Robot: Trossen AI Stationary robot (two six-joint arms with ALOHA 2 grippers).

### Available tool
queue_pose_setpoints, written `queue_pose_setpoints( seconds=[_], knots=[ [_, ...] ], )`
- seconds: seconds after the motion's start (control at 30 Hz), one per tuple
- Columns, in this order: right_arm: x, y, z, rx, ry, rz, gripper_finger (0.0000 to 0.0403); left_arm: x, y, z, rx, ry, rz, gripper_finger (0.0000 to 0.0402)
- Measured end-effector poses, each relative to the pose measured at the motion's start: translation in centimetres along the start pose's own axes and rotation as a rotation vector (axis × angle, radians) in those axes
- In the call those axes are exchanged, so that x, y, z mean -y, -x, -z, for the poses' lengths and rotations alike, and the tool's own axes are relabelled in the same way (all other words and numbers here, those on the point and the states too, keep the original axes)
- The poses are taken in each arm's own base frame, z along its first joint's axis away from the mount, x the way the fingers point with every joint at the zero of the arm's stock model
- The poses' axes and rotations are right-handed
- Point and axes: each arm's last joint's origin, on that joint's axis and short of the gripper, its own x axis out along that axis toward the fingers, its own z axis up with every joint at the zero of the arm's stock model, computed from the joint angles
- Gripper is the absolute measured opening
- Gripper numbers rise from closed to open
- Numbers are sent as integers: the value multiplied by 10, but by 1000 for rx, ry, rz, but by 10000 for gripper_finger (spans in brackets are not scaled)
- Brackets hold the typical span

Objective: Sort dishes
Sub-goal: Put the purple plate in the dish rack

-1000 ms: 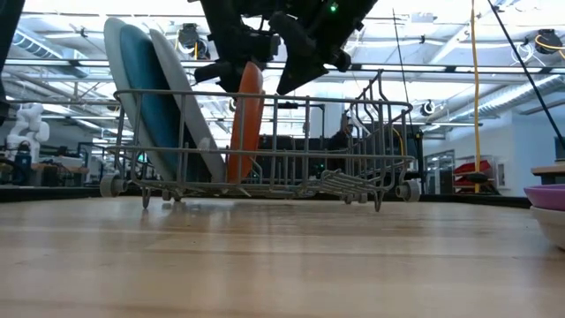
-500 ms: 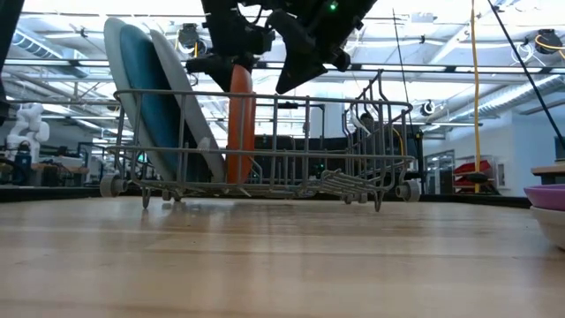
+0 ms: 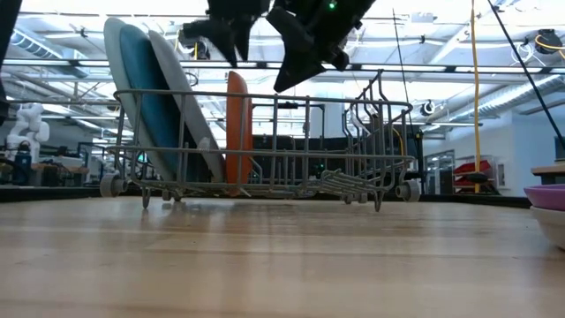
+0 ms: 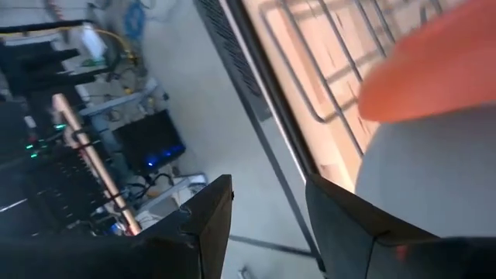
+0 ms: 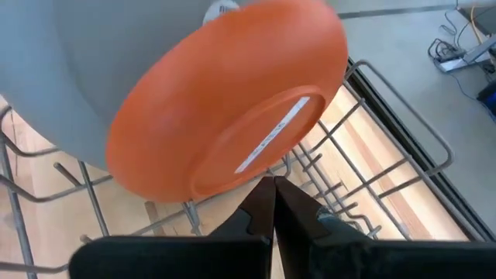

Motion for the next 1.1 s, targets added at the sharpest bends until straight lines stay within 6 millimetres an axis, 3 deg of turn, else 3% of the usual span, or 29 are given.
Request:
queue_pose_setpoints(
  seconds=[0.23,0.4,0.5,0.67,0.77,0.87,1.0,1.1],
  knots=[
    [-12,5,-14,142,111,-163,0,-10,51,-6,141,94,-99,167],
    [-14,23,-18,171,187,-177,0,-14,103,11,350,246,-126,167],
    [-11,47,-22,190,207,-193,0,-13,133,27,543,395,-76,167],
    [-10,116,-22,258,237,-184,0,4,166,40,734,557,76,167],
    [-12,158,-14,302,263,-90,0,22,171,29,746,585,125,167],
    [-13,189,3,278,254,-80,0,46,163,11,701,596,170,167],
    [-19,212,40,129,207,-100,0,83,147,-17,669,589,225,166],
    [-31,224,68,-14,194,-158,0,108,147,-35,736,578,251,166]
  ],
)
